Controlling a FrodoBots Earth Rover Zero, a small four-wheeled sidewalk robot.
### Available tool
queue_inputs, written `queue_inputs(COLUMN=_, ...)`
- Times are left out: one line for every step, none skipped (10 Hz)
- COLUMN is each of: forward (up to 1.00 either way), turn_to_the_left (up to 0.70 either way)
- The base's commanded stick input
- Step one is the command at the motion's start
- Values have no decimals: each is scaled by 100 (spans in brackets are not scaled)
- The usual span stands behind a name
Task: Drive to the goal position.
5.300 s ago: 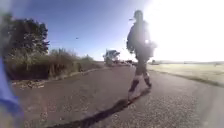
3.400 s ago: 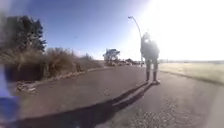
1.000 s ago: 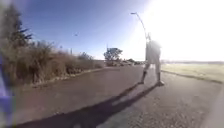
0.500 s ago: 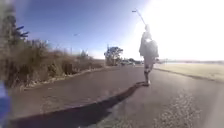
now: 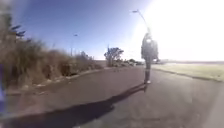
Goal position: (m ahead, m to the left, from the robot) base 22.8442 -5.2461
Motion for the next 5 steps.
queue_inputs(forward=70, turn_to_the_left=0)
queue_inputs(forward=70, turn_to_the_left=0)
queue_inputs(forward=70, turn_to_the_left=0)
queue_inputs(forward=70, turn_to_the_left=0)
queue_inputs(forward=70, turn_to_the_left=0)
